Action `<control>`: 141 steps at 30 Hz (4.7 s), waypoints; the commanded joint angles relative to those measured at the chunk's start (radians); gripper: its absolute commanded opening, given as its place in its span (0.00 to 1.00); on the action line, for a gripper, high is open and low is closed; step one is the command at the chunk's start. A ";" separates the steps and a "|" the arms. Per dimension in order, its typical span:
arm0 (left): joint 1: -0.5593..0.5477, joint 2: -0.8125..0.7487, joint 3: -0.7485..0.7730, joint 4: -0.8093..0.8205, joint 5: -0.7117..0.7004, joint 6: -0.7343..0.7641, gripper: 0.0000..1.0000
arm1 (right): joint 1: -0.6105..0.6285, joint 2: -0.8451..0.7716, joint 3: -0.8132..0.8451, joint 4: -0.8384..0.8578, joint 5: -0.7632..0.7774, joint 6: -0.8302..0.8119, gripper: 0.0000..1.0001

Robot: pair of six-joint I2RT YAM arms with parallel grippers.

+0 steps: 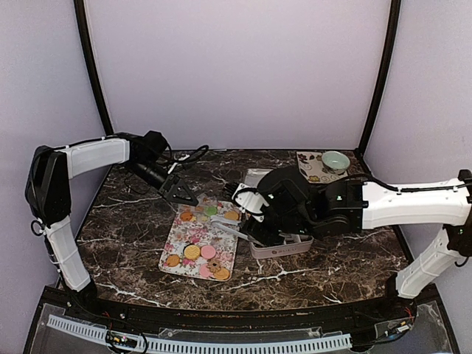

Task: Pack the cookies
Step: Pick up the clamp from the packing box, then pass from the right arm to the left, then pass from the left arm to the right

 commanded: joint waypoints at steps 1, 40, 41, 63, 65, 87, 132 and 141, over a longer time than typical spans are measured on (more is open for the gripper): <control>0.002 -0.060 -0.012 -0.031 -0.013 0.016 0.90 | 0.032 0.069 0.035 -0.043 0.102 -0.050 0.53; 0.055 -0.137 -0.059 -0.090 0.020 0.069 0.91 | 0.107 0.144 -0.137 0.390 0.537 -0.101 0.00; 0.047 -0.135 -0.059 -0.091 0.024 0.076 0.91 | 0.106 0.135 -0.143 0.405 0.537 -0.100 0.00; -0.147 -0.098 0.124 -0.152 0.318 0.195 0.89 | 0.050 -0.178 -0.159 0.624 0.298 0.160 0.00; -0.155 -0.099 0.131 -0.146 0.331 0.189 0.85 | 0.036 -0.181 -0.171 0.655 0.298 0.160 0.00; -0.227 -0.158 -0.032 0.242 0.148 -0.034 0.62 | -0.081 -0.054 -0.115 0.807 0.003 0.594 0.00; -0.291 -0.170 0.066 -0.106 0.183 0.187 0.00 | -0.413 0.060 0.077 0.479 -1.174 0.437 1.00; -0.293 -0.169 0.072 -0.143 0.106 0.239 0.00 | -0.421 0.087 0.116 0.431 -1.224 0.410 0.88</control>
